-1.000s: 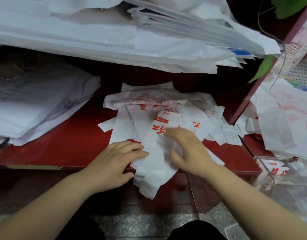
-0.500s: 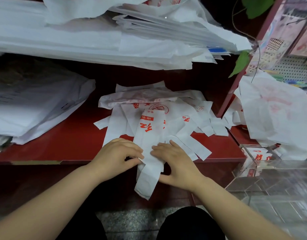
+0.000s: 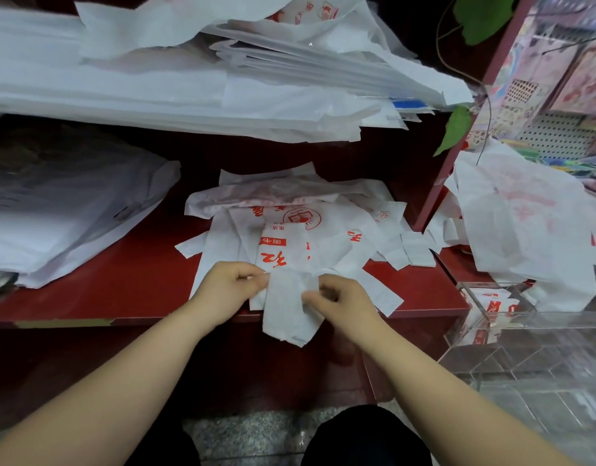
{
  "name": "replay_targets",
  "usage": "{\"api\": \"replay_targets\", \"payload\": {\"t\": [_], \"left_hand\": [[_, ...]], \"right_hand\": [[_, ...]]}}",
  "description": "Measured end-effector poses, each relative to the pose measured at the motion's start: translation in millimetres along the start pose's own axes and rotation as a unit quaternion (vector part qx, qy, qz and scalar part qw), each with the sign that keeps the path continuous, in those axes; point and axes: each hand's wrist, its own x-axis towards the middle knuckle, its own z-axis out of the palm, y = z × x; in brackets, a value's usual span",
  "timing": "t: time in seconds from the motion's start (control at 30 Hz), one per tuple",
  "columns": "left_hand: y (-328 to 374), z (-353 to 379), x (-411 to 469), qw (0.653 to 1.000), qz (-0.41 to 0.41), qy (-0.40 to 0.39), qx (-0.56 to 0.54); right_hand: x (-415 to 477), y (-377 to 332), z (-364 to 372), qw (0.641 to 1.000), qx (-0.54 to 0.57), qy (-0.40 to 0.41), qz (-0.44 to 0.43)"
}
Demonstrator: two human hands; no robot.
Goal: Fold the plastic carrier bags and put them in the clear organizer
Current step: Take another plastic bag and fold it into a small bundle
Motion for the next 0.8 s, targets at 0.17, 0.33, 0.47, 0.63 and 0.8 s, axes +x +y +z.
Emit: {"api": "replay_targets", "payload": {"t": [0.17, 0.33, 0.47, 0.63, 0.8], "left_hand": [[-6, 7, 16, 0.997, -0.018, 0.074, -0.016], [-15, 2, 10, 0.998, 0.029, 0.061, -0.014], [-22, 0, 15, 0.983, 0.118, -0.028, 0.135], [-22, 3, 20, 0.962, 0.085, -0.078, 0.249], [-18, 7, 18, 0.963, 0.072, -0.063, 0.253]], "right_hand": [[34, -4, -4, 0.993, 0.033, 0.025, 0.113], [42, -3, -3, 0.985, 0.023, 0.039, 0.166], [41, -5, -3, 0.984, 0.009, 0.046, 0.173], [40, -8, -3, 0.983, 0.000, 0.042, 0.181], [41, -10, -3, 0.982, -0.001, 0.041, 0.182]]}}
